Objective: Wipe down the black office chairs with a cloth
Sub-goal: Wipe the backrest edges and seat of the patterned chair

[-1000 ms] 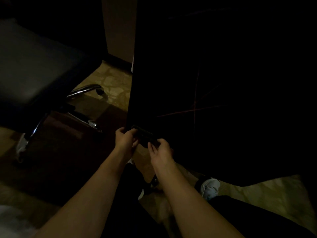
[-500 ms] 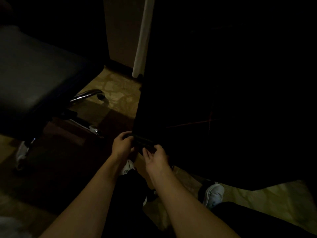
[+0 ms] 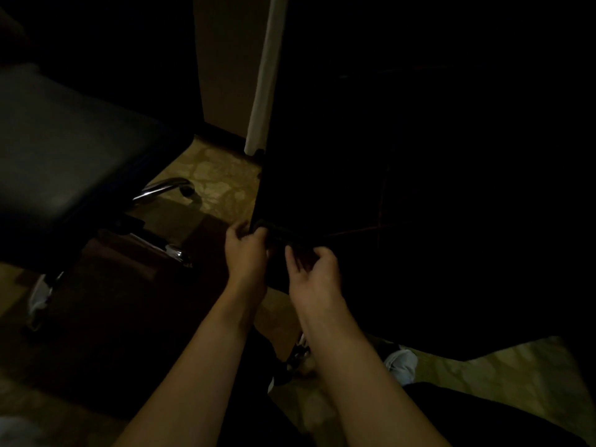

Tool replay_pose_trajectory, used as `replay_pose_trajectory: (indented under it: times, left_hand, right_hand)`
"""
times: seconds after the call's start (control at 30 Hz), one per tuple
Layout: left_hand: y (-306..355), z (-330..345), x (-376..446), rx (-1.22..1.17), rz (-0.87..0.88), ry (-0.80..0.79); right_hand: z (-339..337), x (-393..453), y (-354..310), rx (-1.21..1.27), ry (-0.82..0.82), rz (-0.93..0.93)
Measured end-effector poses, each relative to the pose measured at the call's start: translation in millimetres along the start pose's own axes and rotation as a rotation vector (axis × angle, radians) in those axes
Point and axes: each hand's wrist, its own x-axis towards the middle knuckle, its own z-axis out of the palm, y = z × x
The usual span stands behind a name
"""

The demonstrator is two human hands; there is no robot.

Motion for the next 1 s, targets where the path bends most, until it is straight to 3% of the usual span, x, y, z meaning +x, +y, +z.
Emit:
replay_pose_trajectory:
  times: [0.1, 0.5, 0.7, 1.0]
  left_hand:
    - [3, 7, -2, 0.066, 0.113, 0.002]
    - [-71, 12, -5, 0.301, 0.004, 0.183]
    - [-88, 28, -24, 0.234, -0.113, 0.198]
    - [-77, 87, -97, 0.035, 0.128, 0.094]
  right_hand:
    - [-3, -10, -6, 0.007, -0.045, -0.028]
    - [-54, 23, -3, -0.059, 0.15, -0.019]
    - [-79, 24, -28, -0.086, 0.148, -0.032]
    - [-92, -15, -114, -0.103, 0.005, -0.175]
